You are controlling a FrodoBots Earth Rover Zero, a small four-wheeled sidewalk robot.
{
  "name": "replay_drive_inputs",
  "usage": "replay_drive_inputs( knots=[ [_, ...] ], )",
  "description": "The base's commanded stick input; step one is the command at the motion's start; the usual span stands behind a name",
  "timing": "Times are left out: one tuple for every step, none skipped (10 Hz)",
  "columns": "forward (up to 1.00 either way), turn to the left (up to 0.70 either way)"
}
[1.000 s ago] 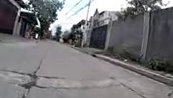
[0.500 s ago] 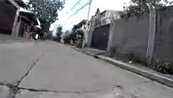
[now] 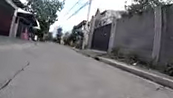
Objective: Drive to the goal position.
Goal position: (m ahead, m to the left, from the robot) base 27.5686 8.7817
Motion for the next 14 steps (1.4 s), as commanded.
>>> replay_drive_inputs(
  knots=[
    [1.0, 0.05],
    [1.0, 0.16],
    [1.0, 0.03],
    [1.0, 0.08],
    [1.0, 0.03],
    [1.0, 0.11],
    [1.0, 0.02],
    [1.0, 0.02],
    [1.0, 0.03],
    [1.0, 0.08],
    [1.0, 0.01],
    [1.0, 0.0],
    [1.0, 0.0],
    [1.0, 0.0]
  ],
)
